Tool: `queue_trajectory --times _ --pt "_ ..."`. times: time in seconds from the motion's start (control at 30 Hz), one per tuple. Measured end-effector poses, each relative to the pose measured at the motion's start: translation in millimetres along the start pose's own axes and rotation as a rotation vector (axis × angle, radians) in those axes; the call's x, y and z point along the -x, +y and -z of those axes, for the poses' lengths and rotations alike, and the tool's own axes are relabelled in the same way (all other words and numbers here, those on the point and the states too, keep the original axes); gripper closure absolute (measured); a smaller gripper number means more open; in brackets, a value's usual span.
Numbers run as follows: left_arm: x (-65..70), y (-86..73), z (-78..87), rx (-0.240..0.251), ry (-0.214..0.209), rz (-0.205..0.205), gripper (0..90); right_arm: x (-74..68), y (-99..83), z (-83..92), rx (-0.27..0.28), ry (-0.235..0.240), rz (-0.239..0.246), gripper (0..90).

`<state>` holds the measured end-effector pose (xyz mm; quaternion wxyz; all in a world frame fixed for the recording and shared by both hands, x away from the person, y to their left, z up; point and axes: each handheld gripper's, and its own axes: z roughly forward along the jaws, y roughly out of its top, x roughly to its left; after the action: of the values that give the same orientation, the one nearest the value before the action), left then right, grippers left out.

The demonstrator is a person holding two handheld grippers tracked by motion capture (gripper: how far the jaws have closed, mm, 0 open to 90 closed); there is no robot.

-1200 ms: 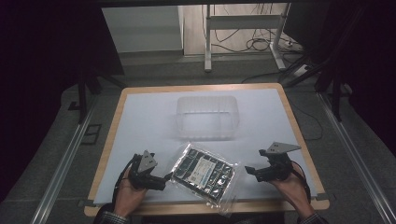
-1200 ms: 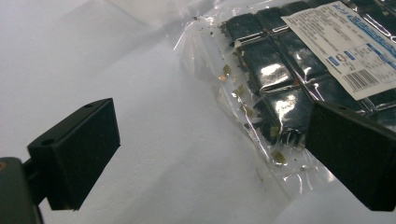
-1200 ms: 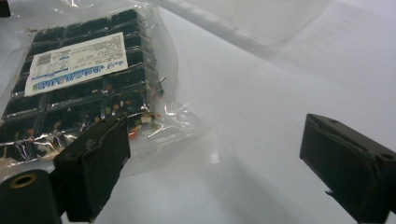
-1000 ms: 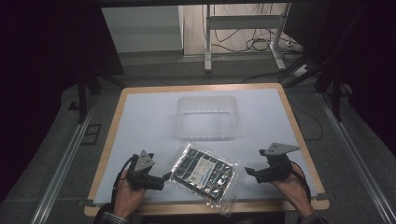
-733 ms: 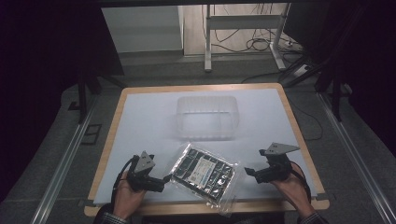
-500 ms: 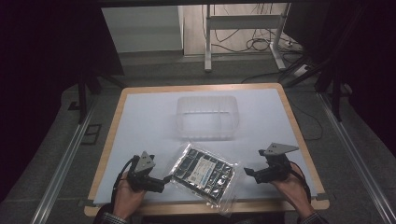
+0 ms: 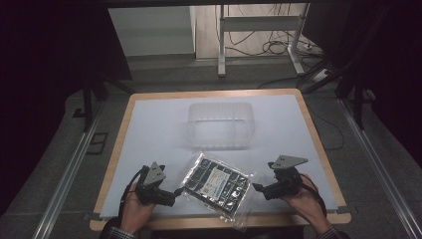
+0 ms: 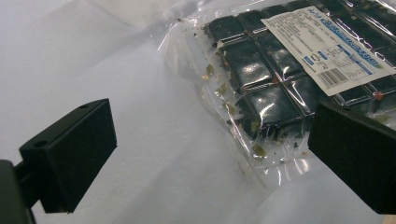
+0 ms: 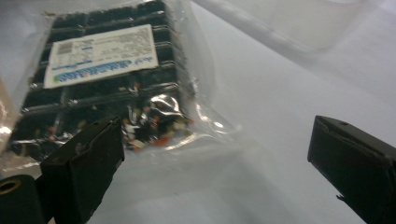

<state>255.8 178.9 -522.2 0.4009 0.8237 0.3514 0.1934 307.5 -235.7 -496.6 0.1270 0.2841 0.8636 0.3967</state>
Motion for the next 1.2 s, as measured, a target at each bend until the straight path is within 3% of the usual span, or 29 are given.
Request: queue_trajectory --times 0.1,0.2,0.47,0.6,0.67,0.7,0.8,0.83,0.87,0.93,0.97,1.0,1.2 --pt "-0.1 -0.1 -0.1 0.000 -0.002 0.001 0.8 -6.8 3.4 -4.4 0.004 0.030 -0.016 3.7" --pt "-0.4 -0.2 -0.1 -0.001 -0.005 0.000 0.9 -14.7 6.3 -9.1 -0.014 0.057 0.000 7.4" --pt "-0.2 -0.1 -0.3 -0.005 -0.009 -0.007 0.8 -35.8 13.3 -19.1 -0.065 0.118 0.034 33.6" --pt "-0.1 -0.1 -0.4 -0.007 -0.008 -0.009 0.8 -42.1 15.4 -22.0 -0.082 0.142 0.061 38.1" --pt "0.2 -0.2 -0.7 -0.008 -0.007 -0.007 0.8 -48.9 17.1 -25.0 -0.086 0.163 0.085 47.3" --pt "0.2 -0.2 -0.7 -0.008 -0.007 -0.007 0.8 -48.9 17.1 -25.0 -0.086 0.163 0.085 47.3" --pt "0.3 -0.2 -0.8 -0.008 -0.007 -0.009 0.9 -56.7 18.3 -27.4 -0.092 0.184 0.116 61.0" --pt "0.3 -0.2 -0.9 -0.009 -0.007 -0.009 0.9 -63.4 19.0 -28.2 -0.095 0.198 0.137 70.0" --pt "0.3 -0.2 -1.0 -0.010 -0.006 -0.010 0.9 -63.4 19.0 -28.2 -0.095 0.198 0.137 70.0" --pt "0.4 -0.3 -1.1 -0.012 -0.007 -0.011 0.9 -72.7 20.1 -29.8 -0.094 0.222 0.152 82.2" --pt "0.4 -0.3 -1.1 -0.012 -0.006 -0.011 0.9 -72.7 20.1 -29.8 -0.094 0.222 0.152 82.2" --pt "0.4 -0.3 -0.9 -0.010 -0.005 -0.011 0.9 -78.0 20.4 -31.7 -0.098 0.247 0.160 88.4" --pt "-0.7 -0.1 0.4 -0.002 0.004 0.002 0.9 -92.4 20.4 -36.5 -0.109 0.316 0.179 88.9"
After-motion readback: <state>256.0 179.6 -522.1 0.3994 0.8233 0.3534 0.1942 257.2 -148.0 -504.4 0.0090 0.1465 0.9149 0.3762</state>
